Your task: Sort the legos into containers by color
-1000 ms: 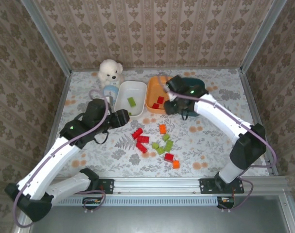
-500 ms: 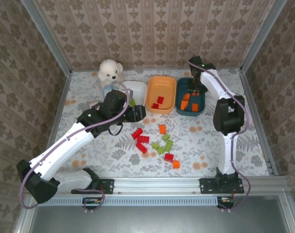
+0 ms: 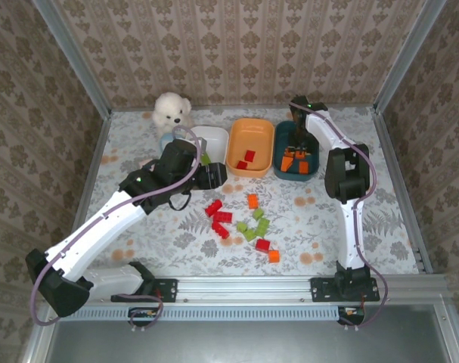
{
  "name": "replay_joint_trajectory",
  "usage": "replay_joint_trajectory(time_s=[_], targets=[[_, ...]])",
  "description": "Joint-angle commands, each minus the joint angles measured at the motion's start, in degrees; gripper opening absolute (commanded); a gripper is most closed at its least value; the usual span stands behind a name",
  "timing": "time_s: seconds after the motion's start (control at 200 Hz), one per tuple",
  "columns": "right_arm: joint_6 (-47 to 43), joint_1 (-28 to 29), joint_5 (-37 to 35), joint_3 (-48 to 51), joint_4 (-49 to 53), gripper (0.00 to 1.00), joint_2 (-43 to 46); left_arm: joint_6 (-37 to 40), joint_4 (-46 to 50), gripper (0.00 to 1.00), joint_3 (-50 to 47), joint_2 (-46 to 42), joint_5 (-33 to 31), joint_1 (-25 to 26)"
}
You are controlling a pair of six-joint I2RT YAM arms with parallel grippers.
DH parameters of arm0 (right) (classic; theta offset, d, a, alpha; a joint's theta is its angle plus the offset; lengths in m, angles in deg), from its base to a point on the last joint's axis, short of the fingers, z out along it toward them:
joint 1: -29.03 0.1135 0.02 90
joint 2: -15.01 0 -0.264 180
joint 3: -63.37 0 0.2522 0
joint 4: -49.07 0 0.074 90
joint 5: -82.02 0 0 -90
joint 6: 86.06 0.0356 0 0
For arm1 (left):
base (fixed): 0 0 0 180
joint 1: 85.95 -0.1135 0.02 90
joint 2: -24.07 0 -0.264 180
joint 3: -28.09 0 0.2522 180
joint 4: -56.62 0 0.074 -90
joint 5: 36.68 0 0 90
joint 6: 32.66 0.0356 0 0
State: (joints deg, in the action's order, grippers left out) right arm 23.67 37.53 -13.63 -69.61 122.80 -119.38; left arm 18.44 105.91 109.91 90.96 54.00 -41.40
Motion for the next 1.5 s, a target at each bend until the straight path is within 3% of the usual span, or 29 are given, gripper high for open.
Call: replay_joint_trajectory(time_s=[0.0, 0.255, 0.57, 0.715, 0.92, 1.025, 1.175, 1.25, 1.5], targets=[[-0.05, -0.14, 5.32, -1.77, 0.95, 0.45, -1.07, 1.46, -0.12, 0.69, 1.68, 0.38, 0.15, 0.02], [-0.07, -0.30, 5.66, -1.19, 1.30, 0.56, 0.35, 4.27, 1.69, 0.68, 0.98, 1.13, 1.58, 0.08], [-0.88, 0.84, 2.69, -0.16, -0.02, 0.61, 14.44, 10.22, 4.48, 0.68, 0.48, 4.91, 4.59, 3.11], [0.96, 3.43, 4.91, 6.41, -2.64, 0.61, 25.30, 12.94, 4.59, 0.68, 0.49, 7.56, 6.67, 4.76], [7.33, 9.02, 8.19, 25.61, -8.75, 0.62, 47.76, 16.38, 5.39, 0.66, 1.99, 14.23, 9.04, 8.33], [9.85, 10.75, 14.22, 36.59, -12.52, 0.65, 61.18, 17.12, 6.67, 0.65, 4.65, 19.42, 8.47, 11.13], [12.59, 10.77, 32.32, 50.01, -22.42, 0.73, 78.72, 15.42, 8.35, 0.63, 9.70, 27.80, 4.60, 15.76], [14.11, 10.77, 37.10, 53.65, -23.65, 0.76, 85.53, 13.82, 8.96, 0.63, 12.30, 31.95, 2.98, 17.77], [16.13, 10.80, 40.79, 53.62, -19.32, 0.78, 93.65, 4.81, 15.26, 0.61, 19.43, 43.03, -2.90, 21.92]])
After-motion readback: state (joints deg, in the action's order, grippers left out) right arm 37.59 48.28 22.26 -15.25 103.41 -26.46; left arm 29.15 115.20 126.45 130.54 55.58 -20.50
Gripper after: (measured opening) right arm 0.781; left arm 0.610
